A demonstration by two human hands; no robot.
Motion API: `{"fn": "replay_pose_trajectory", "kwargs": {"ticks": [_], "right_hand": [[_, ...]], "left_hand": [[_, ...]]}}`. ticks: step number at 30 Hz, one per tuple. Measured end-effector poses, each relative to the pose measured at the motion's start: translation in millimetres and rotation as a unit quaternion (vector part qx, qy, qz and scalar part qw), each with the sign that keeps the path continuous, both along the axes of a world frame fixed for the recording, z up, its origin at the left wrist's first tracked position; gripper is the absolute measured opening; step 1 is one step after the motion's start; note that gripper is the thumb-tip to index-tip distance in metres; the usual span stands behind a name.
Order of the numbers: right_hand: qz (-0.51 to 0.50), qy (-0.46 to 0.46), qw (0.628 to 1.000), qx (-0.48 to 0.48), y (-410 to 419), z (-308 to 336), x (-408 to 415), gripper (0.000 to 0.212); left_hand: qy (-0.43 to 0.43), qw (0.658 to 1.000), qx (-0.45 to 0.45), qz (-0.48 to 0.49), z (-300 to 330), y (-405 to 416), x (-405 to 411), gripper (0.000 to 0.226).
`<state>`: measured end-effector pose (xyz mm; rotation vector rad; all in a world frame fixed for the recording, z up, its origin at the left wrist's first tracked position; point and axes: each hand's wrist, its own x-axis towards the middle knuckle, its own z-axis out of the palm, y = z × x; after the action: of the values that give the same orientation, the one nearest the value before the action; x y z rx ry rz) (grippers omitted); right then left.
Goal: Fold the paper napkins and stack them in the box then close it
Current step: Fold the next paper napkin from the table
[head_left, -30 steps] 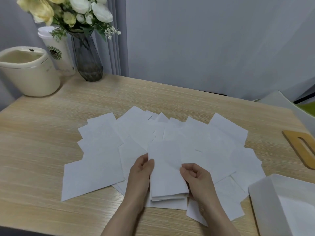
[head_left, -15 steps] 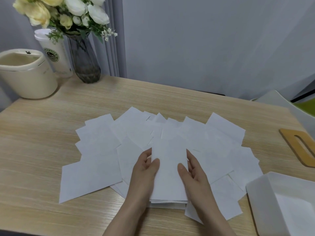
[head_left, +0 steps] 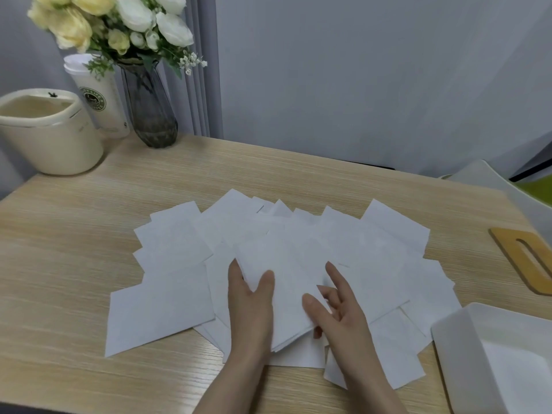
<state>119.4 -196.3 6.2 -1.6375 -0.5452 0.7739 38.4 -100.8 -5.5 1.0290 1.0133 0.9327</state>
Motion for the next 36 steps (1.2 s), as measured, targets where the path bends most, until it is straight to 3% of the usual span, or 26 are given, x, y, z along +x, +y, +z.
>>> {"fn": "replay_pose_trajectory", "kwargs": {"ticks": [6, 9, 12, 16, 22, 28, 36], "right_hand": [[-0.030, 0.054, 0.997, 0.035, -0.3, -8.2, -5.9, 0.061], [-0.014, 0.033, 0.999, 0.026, -3.4, -1.8, 5.9, 0.057], [0.044, -0.028, 0.999, -0.007, -8.6, 9.5, 25.4, 0.052], [0.062, -0.025, 0.998, -0.011, -10.9, 15.3, 42.0, 0.050], [-0.049, 0.081, 0.993, 0.076, -9.2, 5.5, 33.2, 0.053], [-0.055, -0.002, 0.995, 0.077, -8.1, 0.8, 15.2, 0.059], [-0.069, -0.031, 0.994, 0.078, -22.2, 8.7, 37.9, 0.072]], "left_hand": [[-0.035, 0.999, -0.004, -0.004, 1.1, -2.1, 3.4, 0.051], [-0.079, 0.996, -0.037, -0.008, 1.7, 7.8, -6.1, 0.050], [-0.045, 0.997, -0.039, -0.043, 2.9, 23.4, -19.5, 0.043], [0.006, 0.989, -0.059, -0.133, 7.6, 27.8, -27.0, 0.040], [-0.014, 0.999, -0.044, -0.020, 10.4, 9.0, -14.6, 0.045], [-0.077, 0.995, -0.054, 0.007, 14.8, -17.2, 1.4, 0.044], [-0.059, 0.997, -0.024, -0.033, 19.4, -16.4, 4.5, 0.048]]}}
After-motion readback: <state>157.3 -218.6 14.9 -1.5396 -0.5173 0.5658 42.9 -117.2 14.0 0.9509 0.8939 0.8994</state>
